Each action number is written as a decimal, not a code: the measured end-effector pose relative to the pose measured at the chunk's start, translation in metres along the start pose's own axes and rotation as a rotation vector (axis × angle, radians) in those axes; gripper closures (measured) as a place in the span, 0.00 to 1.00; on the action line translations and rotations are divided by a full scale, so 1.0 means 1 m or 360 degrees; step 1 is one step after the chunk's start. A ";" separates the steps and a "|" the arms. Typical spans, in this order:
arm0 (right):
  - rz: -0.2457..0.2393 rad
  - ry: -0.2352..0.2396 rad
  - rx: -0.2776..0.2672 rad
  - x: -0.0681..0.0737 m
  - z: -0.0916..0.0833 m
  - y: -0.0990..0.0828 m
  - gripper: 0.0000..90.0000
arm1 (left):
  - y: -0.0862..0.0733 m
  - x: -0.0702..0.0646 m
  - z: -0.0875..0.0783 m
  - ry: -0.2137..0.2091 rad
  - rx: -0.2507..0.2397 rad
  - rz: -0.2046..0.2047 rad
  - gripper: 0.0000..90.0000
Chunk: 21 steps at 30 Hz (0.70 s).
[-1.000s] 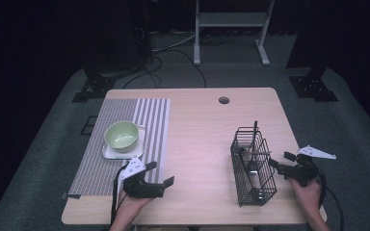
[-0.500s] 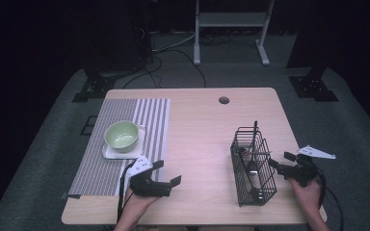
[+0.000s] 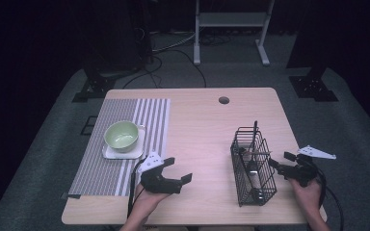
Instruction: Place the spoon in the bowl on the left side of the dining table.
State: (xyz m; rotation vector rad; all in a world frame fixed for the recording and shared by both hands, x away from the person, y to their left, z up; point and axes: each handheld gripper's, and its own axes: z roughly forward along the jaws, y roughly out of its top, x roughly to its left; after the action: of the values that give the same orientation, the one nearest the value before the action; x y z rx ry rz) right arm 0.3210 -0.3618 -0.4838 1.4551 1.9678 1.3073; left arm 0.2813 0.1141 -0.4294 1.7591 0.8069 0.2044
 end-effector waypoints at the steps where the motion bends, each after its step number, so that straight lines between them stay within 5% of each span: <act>1: -0.0003 0.0000 0.0000 0.000 0.000 0.000 0.18 | 0.001 -0.001 0.002 -0.0007 0.0003 0.0011 0.08; 21: -0.0005 0.0008 -0.0003 0.000 0.000 0.000 0.18 | 0.018 -0.026 0.030 -0.0140 0.0007 0.0037 0.08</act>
State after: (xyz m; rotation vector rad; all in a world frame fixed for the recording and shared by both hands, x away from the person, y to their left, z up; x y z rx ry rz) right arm 0.3210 -0.3618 -0.4838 1.4490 1.9706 1.3121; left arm 0.2853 0.0724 -0.4170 1.7697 0.7243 0.1393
